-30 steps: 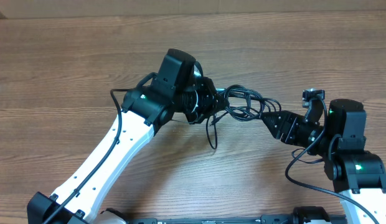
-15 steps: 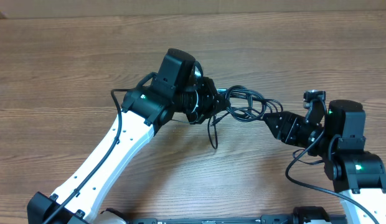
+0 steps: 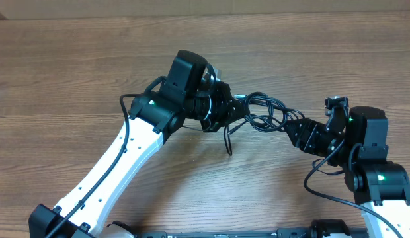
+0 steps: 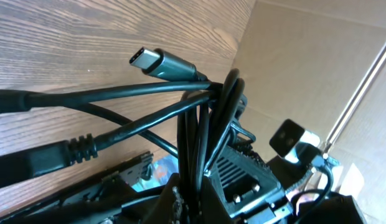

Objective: Untangle cables

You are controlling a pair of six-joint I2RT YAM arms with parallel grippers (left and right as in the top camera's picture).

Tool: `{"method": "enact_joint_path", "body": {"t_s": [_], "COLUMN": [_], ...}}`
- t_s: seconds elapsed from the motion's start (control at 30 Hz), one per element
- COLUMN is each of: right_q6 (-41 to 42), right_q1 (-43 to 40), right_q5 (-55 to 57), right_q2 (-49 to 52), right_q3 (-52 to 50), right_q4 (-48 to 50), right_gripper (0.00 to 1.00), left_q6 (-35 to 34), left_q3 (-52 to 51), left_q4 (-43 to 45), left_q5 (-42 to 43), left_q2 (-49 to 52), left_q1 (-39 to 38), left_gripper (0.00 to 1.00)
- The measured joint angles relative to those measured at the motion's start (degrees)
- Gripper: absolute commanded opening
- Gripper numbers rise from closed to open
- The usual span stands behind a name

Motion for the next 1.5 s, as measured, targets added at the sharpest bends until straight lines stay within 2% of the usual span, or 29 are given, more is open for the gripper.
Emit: {"method": "enact_joint_path", "body": {"t_s": [0.47,0.77,1.23,1.5], "right_q6": [0.9,0.9,0.9,0.9], "right_q1": [0.0,0.1,0.4,0.5], "right_q5": [0.7,4.4,4.2,3.9], "right_q2": [4.2,4.2,4.2,4.2], "right_q3": [0.0,0.0,0.0,0.7], "right_q4": [-0.8,-2.7,-2.8,-3.0], "right_gripper": [0.45,0.45,0.44,0.44], "left_q6": [7.3,7.7,7.8,7.8], "left_q3": [0.0,0.0,0.0,0.0], "left_q4": [0.0,0.0,0.0,0.0], "left_q5": [5.8,12.4,19.8,21.4], "left_q2": [0.0,0.6,0.9,0.9], "left_q1": [0.9,3.9,7.2,8.4], "left_gripper": [0.04,0.04,0.04,0.04]}}
